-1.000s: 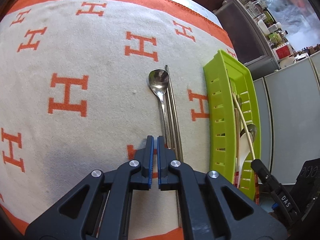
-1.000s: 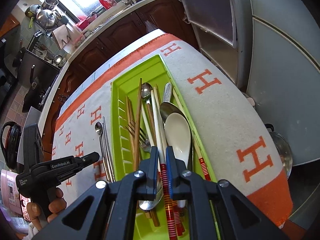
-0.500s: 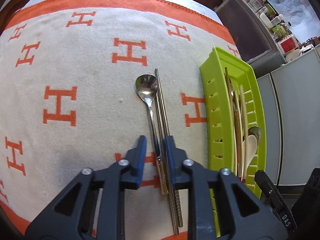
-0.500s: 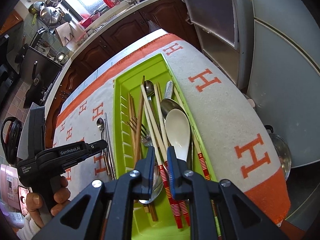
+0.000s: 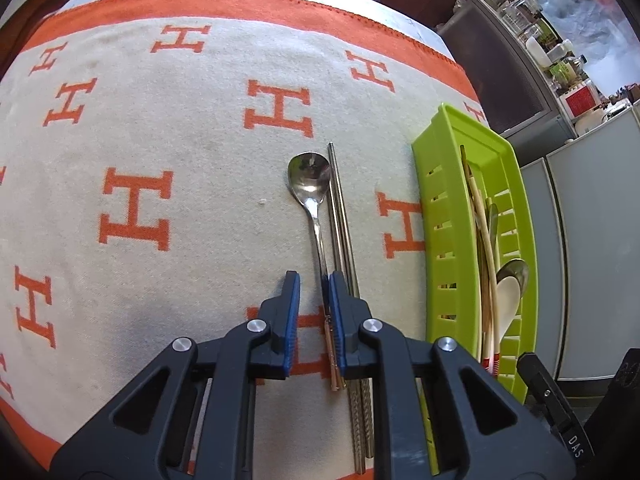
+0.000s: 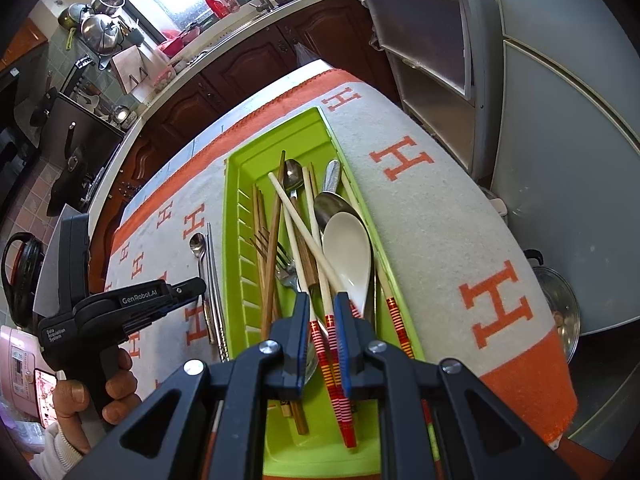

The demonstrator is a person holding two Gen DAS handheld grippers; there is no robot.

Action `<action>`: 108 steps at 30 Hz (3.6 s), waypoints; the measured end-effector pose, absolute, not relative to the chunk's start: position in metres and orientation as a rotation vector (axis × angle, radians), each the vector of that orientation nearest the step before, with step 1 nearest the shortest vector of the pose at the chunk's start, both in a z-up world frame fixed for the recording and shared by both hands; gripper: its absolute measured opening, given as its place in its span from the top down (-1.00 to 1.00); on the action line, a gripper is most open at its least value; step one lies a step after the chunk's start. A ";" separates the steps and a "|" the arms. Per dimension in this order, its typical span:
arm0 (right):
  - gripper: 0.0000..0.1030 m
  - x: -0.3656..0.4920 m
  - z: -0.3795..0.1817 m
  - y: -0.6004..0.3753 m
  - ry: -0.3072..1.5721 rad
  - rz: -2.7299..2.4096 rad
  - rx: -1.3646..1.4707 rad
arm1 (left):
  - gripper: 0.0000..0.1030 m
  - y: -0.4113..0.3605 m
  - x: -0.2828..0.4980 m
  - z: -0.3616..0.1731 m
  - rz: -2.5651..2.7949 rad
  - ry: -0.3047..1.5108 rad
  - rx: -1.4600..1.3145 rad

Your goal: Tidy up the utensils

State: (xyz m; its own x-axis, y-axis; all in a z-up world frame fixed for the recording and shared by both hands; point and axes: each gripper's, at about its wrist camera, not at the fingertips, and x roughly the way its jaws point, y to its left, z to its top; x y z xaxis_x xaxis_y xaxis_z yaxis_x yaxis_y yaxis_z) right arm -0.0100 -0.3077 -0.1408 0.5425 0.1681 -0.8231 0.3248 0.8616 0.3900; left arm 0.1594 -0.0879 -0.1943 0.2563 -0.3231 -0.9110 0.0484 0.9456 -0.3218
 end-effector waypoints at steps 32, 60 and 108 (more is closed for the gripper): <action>0.76 -0.049 -0.119 -0.318 0.940 -0.102 0.578 | 1.00 -0.135 0.096 -0.058 -0.474 1.138 -0.164; 0.76 -0.045 -0.125 -0.300 0.970 -0.050 0.566 | 0.95 -0.128 0.073 -0.181 -0.523 1.250 0.278; 0.76 -0.043 -0.132 -0.298 0.985 -0.049 0.560 | 0.97 -0.113 0.083 -0.178 -0.525 1.325 0.146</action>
State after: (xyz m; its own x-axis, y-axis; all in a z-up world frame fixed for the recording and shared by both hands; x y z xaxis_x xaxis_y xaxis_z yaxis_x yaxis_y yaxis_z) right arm -0.0432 -0.2976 -0.1319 0.5638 0.2082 -0.7992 0.2864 0.8584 0.4257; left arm 0.0835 -0.1133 -0.1784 0.1467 -0.2813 -0.9483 0.4442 0.8753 -0.1910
